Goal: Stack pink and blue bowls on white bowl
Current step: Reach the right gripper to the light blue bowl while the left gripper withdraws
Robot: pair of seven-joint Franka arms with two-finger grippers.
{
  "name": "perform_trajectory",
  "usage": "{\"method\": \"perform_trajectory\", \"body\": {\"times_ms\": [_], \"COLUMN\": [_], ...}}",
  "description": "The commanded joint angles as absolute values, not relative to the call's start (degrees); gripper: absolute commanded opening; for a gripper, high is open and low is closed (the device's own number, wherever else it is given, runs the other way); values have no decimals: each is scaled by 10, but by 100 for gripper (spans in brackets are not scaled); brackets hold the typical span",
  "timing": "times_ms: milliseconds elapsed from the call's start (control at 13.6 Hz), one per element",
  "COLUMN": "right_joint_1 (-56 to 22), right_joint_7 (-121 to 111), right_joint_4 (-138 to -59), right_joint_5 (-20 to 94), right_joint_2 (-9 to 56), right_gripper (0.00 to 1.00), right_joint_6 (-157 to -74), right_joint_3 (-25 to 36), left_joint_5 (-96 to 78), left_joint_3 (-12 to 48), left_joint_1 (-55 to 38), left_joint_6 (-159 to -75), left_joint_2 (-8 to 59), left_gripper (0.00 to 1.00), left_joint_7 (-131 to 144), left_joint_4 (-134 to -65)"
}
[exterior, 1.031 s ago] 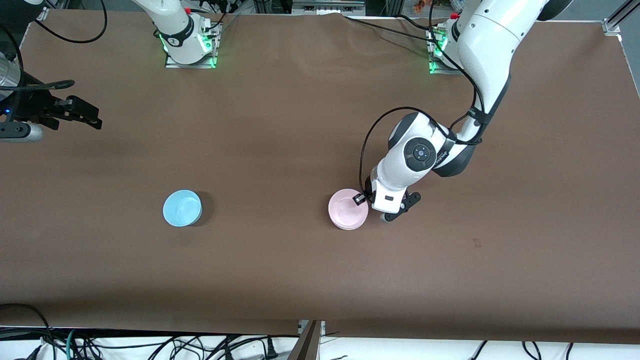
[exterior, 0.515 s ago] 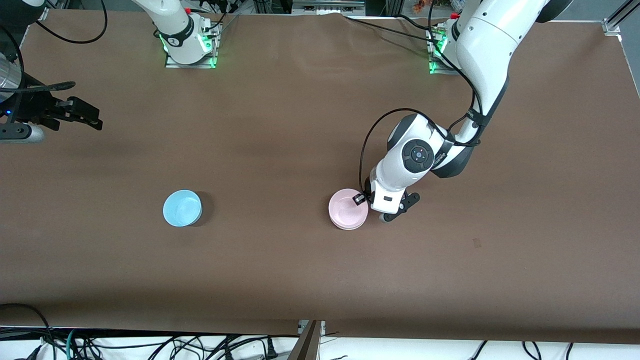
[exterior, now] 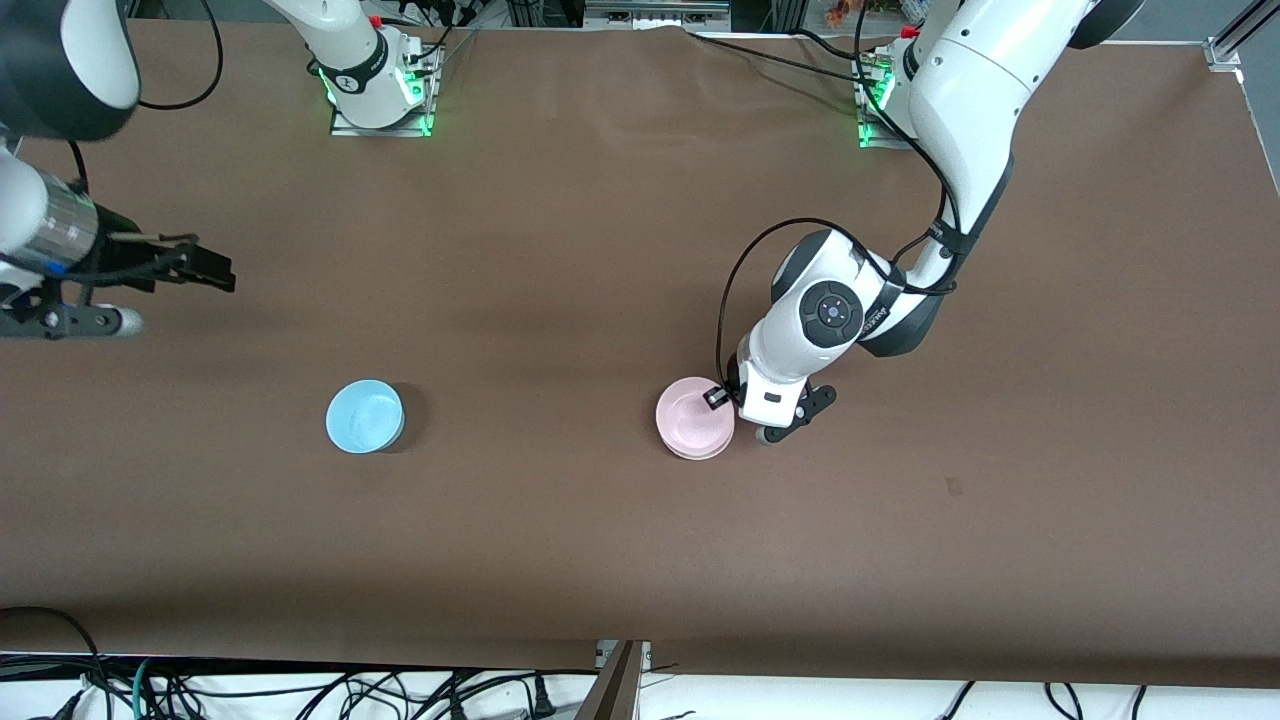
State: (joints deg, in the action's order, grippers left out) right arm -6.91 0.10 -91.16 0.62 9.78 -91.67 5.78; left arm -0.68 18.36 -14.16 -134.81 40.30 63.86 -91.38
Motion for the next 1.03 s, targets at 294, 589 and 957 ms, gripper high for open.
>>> {"method": "perform_trajectory", "body": {"times_ms": [294, 589, 957], "right_joint_1": [-66, -64, -46], "right_joint_7": [-6, -8, -11], "right_joint_4": [-910, -1044, -1066], "right_joint_5": [2, 4, 6], "right_joint_2": [148, 166, 236], "right_gripper": [100, 100, 99], "right_joint_6": [-964, -1161, -1260], "right_joint_3": [55, 56, 55], "left_joint_5": [5, 4, 4], "left_joint_3": [178, 178, 177], "left_joint_1": [-149, -148, -147], "left_joint_6": [-1347, -1346, -1346], "left_joint_2": [409, 409, 408], "left_gripper": [25, 21, 17], "left_joint_7": [641, 642, 643], "left_joint_4": [-898, -885, -878]}}
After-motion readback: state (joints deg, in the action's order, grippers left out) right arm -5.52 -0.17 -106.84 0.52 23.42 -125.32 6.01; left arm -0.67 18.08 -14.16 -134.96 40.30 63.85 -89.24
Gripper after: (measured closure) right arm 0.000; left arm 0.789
